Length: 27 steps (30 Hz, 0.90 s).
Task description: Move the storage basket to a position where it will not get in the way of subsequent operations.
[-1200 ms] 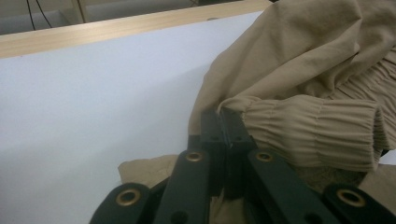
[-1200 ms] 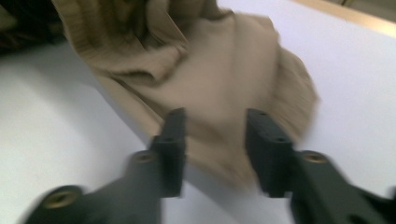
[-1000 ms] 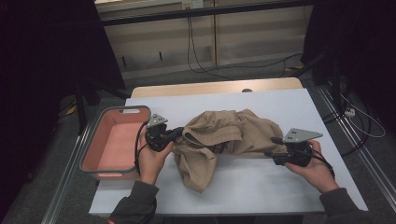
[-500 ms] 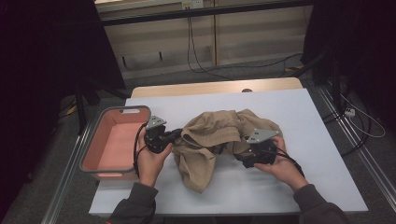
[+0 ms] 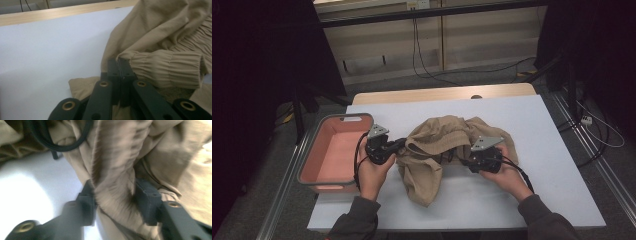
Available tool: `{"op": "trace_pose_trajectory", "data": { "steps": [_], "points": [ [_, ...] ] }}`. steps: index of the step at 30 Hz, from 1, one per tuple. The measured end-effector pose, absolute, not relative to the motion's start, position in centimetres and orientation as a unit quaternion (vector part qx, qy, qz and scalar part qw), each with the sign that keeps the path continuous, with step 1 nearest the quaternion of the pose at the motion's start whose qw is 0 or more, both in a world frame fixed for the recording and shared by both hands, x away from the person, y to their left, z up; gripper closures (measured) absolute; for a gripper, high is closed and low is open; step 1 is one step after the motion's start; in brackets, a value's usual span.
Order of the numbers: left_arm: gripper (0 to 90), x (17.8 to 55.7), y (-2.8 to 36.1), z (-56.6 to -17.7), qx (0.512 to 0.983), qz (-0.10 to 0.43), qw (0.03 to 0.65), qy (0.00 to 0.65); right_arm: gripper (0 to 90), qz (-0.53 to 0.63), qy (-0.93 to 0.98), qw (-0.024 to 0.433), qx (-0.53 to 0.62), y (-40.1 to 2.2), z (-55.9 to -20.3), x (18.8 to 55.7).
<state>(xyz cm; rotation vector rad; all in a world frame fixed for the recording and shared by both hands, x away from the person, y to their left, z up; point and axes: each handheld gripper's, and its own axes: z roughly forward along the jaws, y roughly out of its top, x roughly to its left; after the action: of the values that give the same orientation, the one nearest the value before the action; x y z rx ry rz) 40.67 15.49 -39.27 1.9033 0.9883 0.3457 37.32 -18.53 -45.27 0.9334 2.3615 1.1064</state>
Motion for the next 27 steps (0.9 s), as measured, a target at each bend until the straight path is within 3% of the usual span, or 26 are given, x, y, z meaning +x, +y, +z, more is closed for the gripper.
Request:
{"op": "trace_pose_trajectory", "data": {
  "steps": [2, 8, 21, 27],
  "points": [
    [89.5, 40.7, 15.5, -39.2, 0.775, 0.141, 0.467, 0.402, 70.2, 0.401, 0.828, 0.184, 0.346, -19.2, -44.9, 37.4],
    [89.5, 40.7, 15.3, -39.2, 0.775, 0.141, 0.468, 0.402, 82.9, 0.433, 0.793, 0.184, 0.387, -21.4, -44.0, 37.5],
    [89.6, 41.4, 14.5, -39.2, 0.767, 0.155, 0.478, 0.4, 84.9, 0.462, 0.755, 0.189, 0.426, -25.9, -41.4, 38.0],
    [89.6, 42.6, 14.0, -40.1, 0.77, 0.168, 0.461, 0.408, 85.0, 0.456, 0.743, 0.19, 0.451, -25.8, -42.1, 39.4]
  ]
}}
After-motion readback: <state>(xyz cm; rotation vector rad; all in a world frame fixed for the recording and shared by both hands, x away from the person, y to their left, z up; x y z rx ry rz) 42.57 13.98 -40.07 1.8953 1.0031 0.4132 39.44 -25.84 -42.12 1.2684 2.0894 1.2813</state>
